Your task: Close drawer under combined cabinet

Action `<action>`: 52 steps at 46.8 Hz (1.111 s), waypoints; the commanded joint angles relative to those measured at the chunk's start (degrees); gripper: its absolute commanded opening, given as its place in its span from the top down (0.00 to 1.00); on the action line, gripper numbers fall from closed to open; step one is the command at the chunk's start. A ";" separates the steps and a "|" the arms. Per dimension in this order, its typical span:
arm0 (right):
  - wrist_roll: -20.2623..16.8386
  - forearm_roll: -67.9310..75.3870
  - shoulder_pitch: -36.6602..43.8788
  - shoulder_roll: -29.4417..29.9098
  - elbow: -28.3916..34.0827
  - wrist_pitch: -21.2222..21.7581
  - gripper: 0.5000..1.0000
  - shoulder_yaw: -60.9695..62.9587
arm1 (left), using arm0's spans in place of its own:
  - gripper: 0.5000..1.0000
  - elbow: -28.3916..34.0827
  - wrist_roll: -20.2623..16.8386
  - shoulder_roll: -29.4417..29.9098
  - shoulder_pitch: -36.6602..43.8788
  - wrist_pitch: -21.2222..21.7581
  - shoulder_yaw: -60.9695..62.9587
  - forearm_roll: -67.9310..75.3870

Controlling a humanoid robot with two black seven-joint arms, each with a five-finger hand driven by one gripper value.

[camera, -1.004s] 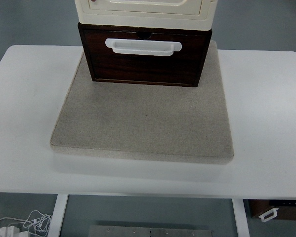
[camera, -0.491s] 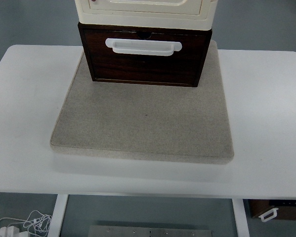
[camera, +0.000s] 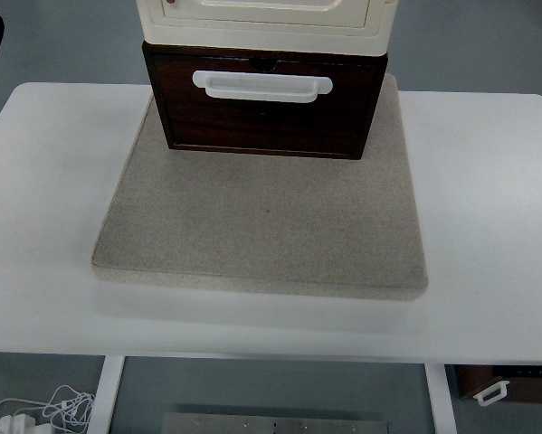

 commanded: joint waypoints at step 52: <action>-0.08 0.25 0.07 0.00 0.05 0.19 0.10 0.45 | 0.01 5.47 -6.98 -9.82 10.30 -14.97 1.32 -10.21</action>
